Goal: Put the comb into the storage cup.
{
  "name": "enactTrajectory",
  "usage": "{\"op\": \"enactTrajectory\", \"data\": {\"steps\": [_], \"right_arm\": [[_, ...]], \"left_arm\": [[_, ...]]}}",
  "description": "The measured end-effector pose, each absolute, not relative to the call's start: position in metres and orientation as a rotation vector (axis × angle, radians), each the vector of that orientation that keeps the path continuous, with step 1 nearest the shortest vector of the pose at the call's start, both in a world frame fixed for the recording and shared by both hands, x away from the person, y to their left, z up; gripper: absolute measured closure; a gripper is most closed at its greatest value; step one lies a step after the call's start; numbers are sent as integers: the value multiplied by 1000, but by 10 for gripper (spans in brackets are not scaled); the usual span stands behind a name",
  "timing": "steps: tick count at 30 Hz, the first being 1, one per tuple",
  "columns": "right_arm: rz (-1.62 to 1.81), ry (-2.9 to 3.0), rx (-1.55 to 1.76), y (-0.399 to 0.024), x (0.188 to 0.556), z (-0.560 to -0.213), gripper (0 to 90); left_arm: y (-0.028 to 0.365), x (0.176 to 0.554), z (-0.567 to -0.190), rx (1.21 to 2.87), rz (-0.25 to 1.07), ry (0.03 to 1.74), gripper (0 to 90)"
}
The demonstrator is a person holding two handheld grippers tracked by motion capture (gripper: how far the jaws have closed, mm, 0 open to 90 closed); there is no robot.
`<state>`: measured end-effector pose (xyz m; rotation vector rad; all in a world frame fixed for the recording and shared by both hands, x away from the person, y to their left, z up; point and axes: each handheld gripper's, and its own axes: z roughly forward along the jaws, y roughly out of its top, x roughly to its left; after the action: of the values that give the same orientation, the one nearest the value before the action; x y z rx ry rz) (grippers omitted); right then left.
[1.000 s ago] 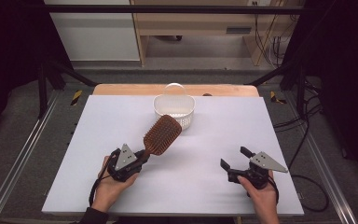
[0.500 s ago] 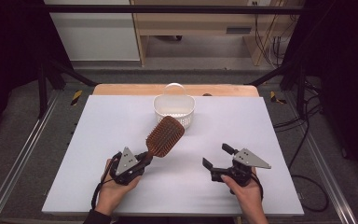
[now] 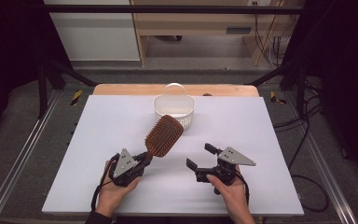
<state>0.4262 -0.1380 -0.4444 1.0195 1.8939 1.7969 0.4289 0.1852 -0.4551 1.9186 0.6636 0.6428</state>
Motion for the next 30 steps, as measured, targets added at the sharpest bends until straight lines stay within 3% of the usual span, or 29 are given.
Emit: {"op": "enactTrajectory", "data": {"steps": [30], "right_arm": [[1911, 1896, 1005, -88, 447, -416, 62]], "left_arm": [[182, 424, -455, 1869, 627, 636, 722]]}}
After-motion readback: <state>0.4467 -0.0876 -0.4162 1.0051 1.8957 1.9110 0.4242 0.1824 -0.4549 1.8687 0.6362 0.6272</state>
